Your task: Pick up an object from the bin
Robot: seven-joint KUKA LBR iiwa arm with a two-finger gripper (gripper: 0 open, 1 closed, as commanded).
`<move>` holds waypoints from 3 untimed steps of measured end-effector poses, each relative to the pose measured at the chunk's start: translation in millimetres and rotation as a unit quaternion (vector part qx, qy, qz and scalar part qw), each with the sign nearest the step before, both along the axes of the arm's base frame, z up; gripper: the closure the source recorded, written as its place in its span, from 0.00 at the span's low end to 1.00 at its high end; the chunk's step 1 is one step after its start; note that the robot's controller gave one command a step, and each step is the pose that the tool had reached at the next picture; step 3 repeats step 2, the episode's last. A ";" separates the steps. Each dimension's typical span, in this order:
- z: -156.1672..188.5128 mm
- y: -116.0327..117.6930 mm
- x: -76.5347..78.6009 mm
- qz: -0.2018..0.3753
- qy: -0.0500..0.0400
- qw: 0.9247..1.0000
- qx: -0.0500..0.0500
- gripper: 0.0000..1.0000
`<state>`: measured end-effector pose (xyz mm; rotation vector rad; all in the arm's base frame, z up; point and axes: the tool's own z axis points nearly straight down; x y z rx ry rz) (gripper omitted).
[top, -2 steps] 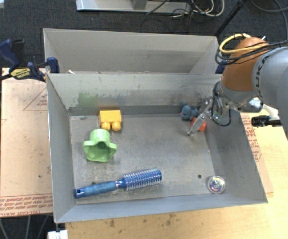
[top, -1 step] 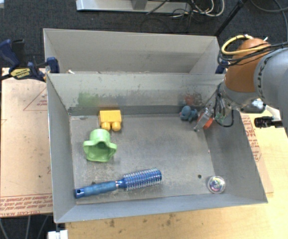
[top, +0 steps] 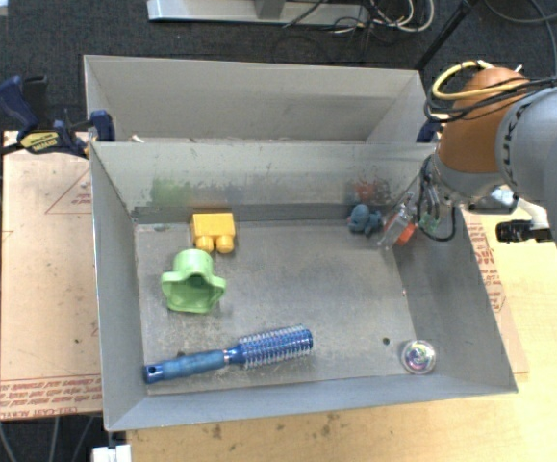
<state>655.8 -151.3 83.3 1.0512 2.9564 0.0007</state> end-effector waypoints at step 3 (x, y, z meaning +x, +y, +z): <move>117.8 0.2 4.1 0.003 -0.004 1.000 -0.001 1.00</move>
Offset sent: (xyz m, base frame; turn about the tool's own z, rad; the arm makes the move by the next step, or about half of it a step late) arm 0.0002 0.0000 0.0277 0.0000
